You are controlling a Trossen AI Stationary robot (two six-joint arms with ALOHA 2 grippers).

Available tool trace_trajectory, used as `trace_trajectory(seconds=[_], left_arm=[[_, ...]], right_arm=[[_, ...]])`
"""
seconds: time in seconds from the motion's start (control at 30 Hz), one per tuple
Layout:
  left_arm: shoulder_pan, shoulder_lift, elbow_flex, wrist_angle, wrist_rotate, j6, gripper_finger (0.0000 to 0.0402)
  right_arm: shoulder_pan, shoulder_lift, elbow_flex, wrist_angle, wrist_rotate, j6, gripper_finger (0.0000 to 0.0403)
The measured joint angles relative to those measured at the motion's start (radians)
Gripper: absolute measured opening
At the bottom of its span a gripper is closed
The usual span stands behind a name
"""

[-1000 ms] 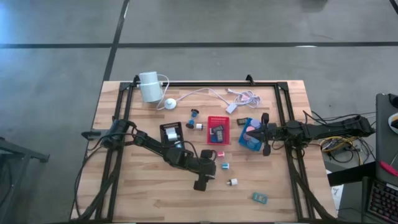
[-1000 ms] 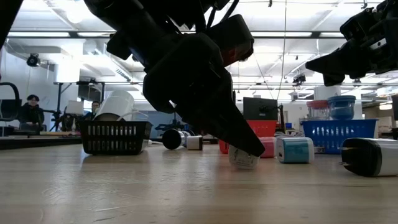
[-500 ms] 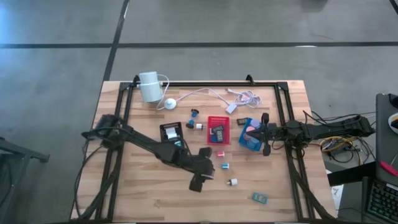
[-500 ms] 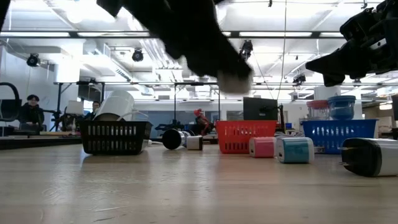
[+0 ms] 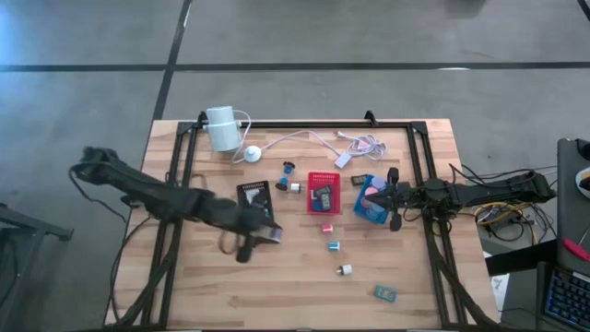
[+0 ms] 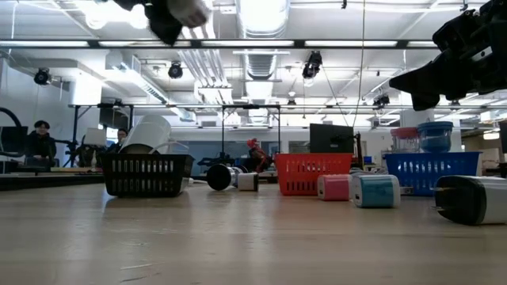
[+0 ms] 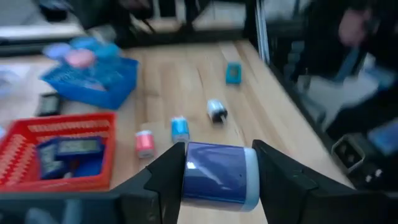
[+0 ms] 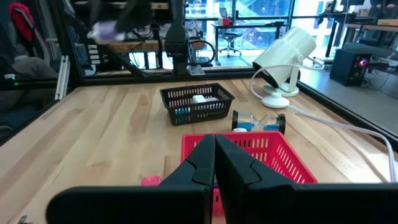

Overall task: Pick & Place Office items
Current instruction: Put the purple charger adapter into the black bin

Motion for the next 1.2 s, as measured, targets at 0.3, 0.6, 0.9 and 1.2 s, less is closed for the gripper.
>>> trace_trajectory(seconds=[0.3,0.6,0.9,1.2], left_arm=[[0.001,-0.421,-0.483,0.429,-0.243,-0.138,0.0168],[0.002,-0.645,-0.629,0.452,-0.301,-0.091,0.0167],[0.002,-0.775,-0.701,0.439,-0.344,0.029,0.0167],[0.003,-0.833,-0.767,0.443,-0.407,-0.039,0.0167]], right_arm=[[0.000,0.001,0.000,0.000,0.001,0.010,0.0008],[0.000,0.000,0.000,0.008,0.002,0.034,0.0008],[0.000,0.002,0.000,0.061,0.002,0.027,0.0008],[0.000,0.001,0.000,0.086,0.001,0.031,0.0008]])
